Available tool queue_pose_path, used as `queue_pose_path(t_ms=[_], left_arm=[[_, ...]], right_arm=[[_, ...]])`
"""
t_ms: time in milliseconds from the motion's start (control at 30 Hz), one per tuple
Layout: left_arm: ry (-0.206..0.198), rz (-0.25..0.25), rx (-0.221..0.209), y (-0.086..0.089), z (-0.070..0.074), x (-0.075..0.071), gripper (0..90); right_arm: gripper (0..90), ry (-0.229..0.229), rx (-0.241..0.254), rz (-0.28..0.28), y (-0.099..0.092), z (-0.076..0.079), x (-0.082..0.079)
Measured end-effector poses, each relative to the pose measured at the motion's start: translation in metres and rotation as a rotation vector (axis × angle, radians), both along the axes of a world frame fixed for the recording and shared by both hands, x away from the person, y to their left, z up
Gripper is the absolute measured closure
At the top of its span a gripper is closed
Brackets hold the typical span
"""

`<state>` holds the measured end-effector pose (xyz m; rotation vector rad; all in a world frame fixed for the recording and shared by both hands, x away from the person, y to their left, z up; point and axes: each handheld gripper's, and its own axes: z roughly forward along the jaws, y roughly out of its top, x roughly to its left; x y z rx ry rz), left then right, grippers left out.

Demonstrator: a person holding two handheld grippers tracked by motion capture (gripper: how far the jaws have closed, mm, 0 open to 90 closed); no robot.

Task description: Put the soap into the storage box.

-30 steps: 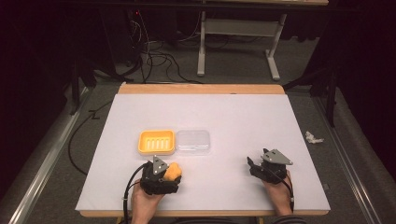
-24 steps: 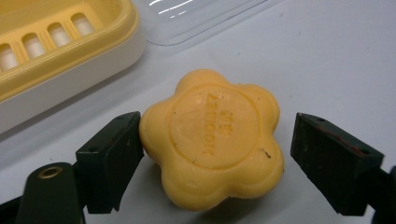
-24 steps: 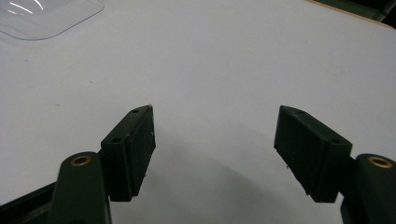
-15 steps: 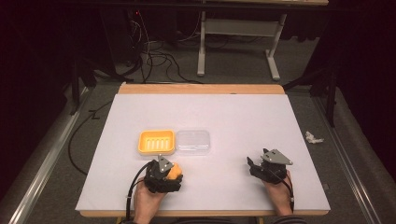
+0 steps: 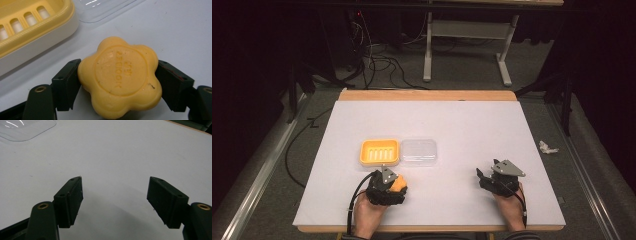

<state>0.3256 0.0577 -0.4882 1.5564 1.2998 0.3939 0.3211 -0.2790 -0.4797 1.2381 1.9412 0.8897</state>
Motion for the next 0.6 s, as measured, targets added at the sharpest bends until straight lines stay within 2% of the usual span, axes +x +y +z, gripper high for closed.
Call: queue_pose_path(t_ms=[167, 600], left_arm=[[-0.016, -0.011, 0.004, 0.001, 0.001, -0.002, 26.8], [-0.048, -0.015, -0.018, 0.005, 0.012, -0.004, 27.7]], right_arm=[[29.2, 0.002, 0.002, -0.007, 0.000, 0.000, 0.000], [29.0, 0.000, 0.002, -0.007, 0.000, 0.000, 0.000]])
